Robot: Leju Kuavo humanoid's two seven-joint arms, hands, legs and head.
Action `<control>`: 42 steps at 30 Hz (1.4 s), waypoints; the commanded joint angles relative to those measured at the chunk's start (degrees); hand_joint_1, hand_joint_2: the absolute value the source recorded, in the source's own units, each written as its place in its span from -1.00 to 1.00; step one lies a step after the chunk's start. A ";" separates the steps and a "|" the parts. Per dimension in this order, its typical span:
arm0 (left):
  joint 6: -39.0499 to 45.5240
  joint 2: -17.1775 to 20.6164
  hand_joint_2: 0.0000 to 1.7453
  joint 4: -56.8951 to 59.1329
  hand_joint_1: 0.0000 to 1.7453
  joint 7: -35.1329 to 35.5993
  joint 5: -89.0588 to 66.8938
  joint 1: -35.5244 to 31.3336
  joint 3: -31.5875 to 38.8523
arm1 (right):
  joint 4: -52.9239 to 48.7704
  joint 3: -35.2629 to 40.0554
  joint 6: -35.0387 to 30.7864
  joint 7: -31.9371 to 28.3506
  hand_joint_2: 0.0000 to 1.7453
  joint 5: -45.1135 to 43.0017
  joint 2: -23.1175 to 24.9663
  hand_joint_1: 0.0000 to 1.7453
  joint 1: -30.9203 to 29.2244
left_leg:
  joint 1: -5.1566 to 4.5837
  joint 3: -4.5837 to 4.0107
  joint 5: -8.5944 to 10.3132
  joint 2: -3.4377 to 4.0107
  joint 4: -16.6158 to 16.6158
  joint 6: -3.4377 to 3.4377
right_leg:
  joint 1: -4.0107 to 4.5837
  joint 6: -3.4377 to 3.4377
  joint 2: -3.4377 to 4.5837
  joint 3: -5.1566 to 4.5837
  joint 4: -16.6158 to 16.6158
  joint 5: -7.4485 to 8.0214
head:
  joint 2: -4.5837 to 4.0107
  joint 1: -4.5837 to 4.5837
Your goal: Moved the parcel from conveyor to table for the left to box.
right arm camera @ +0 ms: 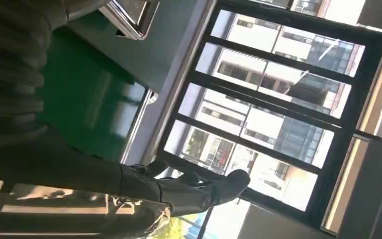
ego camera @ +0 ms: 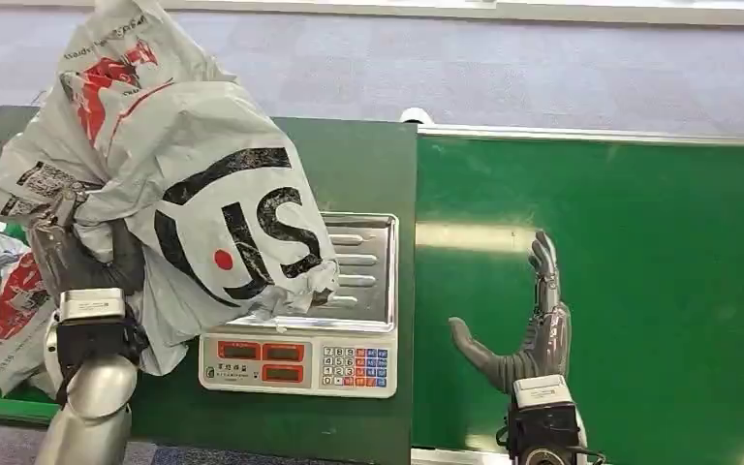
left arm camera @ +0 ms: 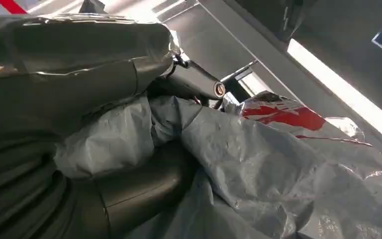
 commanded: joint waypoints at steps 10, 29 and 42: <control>3.78 8.24 1.00 5.72 0.90 8.73 -8.52 -4.22 29.39 | 3.87 -2.46 -1.40 1.34 1.00 -0.93 -1.06 -1.00 -0.59 | 0.05 0.06 0.00 0.27 -0.04 0.05 | 0.09 -0.13 0.22 -0.07 0.00 0.06 | 0.00 0.00; -0.12 22.17 1.00 52.99 0.92 13.05 -16.18 -16.44 41.18 | 7.42 -4.29 0.48 3.47 1.00 -0.49 -0.61 -1.00 -2.08 | 0.13 0.01 0.09 0.40 -0.12 -0.04 | 0.16 -0.26 0.34 -0.18 0.05 0.09 | 0.00 0.02; -15.80 19.94 1.00 57.12 -1.00 2.63 -0.06 -18.86 43.12 | 9.27 -5.63 1.61 3.87 1.00 0.19 0.04 -1.00 -2.42 | 0.14 -0.02 0.10 0.30 -0.11 -0.02 | 0.17 -0.23 0.25 -0.18 0.02 0.09 | 0.00 0.02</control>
